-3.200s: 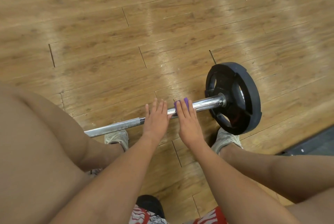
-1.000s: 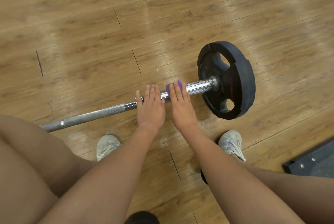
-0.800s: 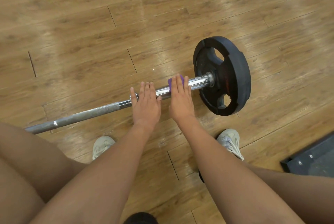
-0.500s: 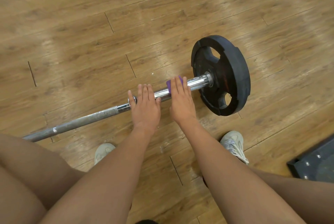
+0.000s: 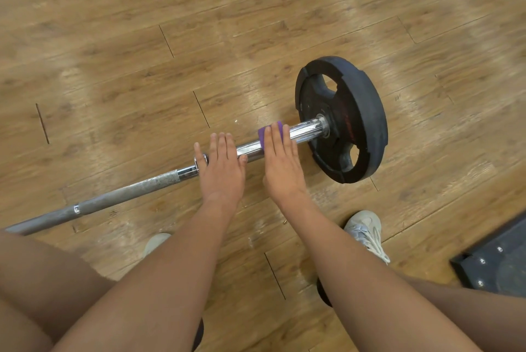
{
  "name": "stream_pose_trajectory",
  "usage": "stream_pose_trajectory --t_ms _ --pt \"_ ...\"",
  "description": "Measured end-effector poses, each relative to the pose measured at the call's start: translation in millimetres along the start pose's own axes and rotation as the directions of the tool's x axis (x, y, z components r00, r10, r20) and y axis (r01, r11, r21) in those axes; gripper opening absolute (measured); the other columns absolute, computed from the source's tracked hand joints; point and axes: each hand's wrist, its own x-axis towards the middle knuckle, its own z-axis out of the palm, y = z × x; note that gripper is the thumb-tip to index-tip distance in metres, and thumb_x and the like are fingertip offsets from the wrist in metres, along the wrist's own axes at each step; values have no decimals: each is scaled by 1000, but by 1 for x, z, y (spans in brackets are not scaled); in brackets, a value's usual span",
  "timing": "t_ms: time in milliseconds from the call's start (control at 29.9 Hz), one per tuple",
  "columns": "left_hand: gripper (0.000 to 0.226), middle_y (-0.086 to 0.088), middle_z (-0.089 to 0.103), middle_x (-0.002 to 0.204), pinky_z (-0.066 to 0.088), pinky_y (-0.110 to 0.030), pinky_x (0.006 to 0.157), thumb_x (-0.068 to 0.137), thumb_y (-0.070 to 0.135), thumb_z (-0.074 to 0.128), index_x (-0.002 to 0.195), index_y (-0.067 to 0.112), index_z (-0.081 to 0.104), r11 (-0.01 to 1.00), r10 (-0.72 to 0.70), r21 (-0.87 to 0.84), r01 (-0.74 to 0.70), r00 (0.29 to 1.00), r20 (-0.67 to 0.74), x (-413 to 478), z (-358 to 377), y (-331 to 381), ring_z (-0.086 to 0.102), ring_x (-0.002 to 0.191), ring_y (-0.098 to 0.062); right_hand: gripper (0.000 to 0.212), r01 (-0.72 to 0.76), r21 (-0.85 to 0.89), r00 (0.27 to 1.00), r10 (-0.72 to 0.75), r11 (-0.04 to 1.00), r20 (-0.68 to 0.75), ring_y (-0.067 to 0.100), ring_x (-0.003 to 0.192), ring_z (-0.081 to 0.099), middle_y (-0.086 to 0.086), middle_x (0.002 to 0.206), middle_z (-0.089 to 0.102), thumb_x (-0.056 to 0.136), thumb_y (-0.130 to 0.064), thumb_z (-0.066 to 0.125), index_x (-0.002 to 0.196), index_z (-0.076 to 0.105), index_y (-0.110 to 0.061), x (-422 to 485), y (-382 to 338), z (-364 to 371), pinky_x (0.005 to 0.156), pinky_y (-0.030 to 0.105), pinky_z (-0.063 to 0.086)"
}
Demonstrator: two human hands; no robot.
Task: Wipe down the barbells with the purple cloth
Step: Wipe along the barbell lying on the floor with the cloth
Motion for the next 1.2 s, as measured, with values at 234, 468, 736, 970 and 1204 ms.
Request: stream_pose_trajectory --t_ms 234,468,736,970,1204 --pt "61 -4 10 169 -11 -57 120 109 40 8 160 8 2 1000 3 0 -3 1000 3 7 -2 -2 -1 156 -23 89 -41 9 999 41 999 -4 26 153 -20 8 169 -11 89 4 46 161 -5 -8 15 6 -5 125 42 -5" --pt "62 -3 11 169 -12 -56 120 108 41 8 161 9 3 1000 14 -28 -14 1000 9 16 -4 -7 -1 156 -21 83 109 -52 993 -107 993 47 24 154 -18 6 169 -9 94 2 41 161 -4 -11 27 25 -16 124 38 -9" --pt "61 -3 20 167 -7 -56 122 108 42 11 160 9 11 999 19 -42 -19 1000 -13 32 -8 -13 5 156 -21 83 195 -48 980 -192 980 55 21 152 -23 6 169 -13 93 5 38 161 -7 -12 34 28 -13 125 37 -8" --pt "61 -4 25 165 -6 -57 122 108 43 11 159 9 13 999 2 -32 -3 1000 -16 44 -12 -16 8 156 -21 87 96 1 995 -96 995 27 22 153 -22 4 169 -12 91 6 43 161 -6 -13 48 18 -15 121 34 -14" --pt "61 -4 21 166 -8 -57 120 108 43 11 160 10 11 998 -5 -69 5 1000 4 52 -16 -17 5 156 -23 91 77 -40 997 -75 996 30 24 155 -16 3 170 -2 87 8 47 162 1 -14 72 39 -30 124 37 -9"
